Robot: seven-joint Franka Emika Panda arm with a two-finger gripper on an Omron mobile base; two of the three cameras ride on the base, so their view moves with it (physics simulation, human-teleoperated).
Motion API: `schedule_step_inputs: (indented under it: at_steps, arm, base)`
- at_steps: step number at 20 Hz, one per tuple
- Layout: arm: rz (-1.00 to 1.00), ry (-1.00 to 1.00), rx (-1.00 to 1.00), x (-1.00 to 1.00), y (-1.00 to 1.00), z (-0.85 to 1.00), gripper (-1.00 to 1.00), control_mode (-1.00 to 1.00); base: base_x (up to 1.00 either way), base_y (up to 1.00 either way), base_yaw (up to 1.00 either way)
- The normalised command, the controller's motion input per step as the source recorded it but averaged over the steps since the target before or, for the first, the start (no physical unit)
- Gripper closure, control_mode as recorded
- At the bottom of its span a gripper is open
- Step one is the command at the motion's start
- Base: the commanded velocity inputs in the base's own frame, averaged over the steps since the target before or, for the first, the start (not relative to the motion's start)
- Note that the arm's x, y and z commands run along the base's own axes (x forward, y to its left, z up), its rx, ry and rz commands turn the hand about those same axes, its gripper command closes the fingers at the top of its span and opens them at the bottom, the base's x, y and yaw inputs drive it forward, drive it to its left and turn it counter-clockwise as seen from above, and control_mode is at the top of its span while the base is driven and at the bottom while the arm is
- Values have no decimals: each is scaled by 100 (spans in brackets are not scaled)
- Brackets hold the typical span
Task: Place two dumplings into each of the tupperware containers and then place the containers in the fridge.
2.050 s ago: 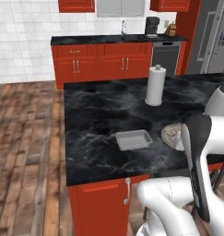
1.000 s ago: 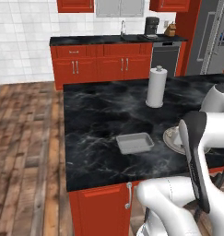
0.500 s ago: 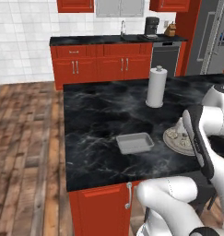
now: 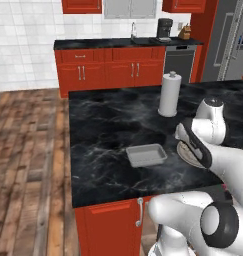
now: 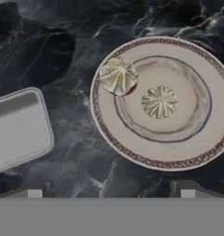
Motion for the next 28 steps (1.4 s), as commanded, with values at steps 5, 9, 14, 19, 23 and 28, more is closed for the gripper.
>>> schedule_step_inputs:
  at_steps: [5,9,14,19,23,28]
  arm:
    - [-1,1,1,73,-38,-9,-100,-100]
    - [1,0,1,32,-48,-13,-100,-100]
    - [0,0,0,25,-5,-43,-100,-100]
    - [0,0,0,17,0,-40,-100,-100]
    - [0,0,2,19,-16,-19,-100,-100]
    - [1,0,1,24,-8,-9,-100,-100]
  base:
    - [0,0,0]
    - [0,0,0]
    - [0,0,0]
    - [0,0,0]
    - [0,0,0]
    - [0,0,0]
